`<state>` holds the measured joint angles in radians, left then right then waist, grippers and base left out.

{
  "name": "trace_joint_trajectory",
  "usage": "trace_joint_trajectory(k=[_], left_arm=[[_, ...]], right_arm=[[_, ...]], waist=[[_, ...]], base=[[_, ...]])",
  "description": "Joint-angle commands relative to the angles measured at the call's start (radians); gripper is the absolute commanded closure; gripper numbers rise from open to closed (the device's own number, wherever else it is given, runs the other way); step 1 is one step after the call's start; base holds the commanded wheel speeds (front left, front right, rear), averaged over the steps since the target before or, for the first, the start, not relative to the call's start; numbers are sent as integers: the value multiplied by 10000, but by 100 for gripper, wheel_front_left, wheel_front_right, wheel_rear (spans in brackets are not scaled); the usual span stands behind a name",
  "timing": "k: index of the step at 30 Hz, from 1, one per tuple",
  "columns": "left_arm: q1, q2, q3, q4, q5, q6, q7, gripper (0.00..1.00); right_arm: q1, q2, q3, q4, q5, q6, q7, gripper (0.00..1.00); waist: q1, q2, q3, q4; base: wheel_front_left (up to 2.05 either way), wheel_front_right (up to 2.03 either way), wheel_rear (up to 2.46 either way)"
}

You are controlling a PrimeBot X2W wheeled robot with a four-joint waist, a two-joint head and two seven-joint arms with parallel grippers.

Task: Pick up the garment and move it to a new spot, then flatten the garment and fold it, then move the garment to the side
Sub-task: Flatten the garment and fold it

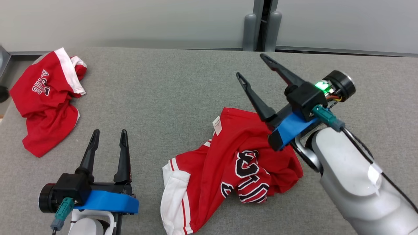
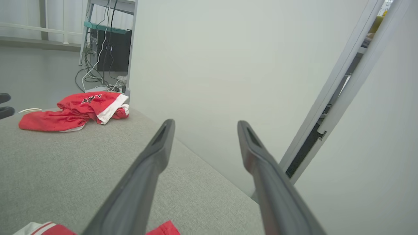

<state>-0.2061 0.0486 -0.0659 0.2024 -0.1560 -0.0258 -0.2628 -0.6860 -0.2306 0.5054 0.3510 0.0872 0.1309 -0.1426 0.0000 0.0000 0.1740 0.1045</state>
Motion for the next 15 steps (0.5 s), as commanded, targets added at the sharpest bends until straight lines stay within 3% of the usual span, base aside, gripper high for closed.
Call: trace_joint_trajectory(k=[1, 15], left_arm=[[-136, 35, -30, -33, -67, 56, -30, 0], [-525, 33, -716, -75, -606, 327, -30, 0]], right_arm=[[-402, -193, 119, 205, 89, -3, 275, 0], [-2000, -966, 1832, 2832, 1364, -5, 1750, 0]], waist=[[0, 0, 133, 144], [0, 0, 783, 1126]], base=[[0, 0, 0], [0, 0, 0]])
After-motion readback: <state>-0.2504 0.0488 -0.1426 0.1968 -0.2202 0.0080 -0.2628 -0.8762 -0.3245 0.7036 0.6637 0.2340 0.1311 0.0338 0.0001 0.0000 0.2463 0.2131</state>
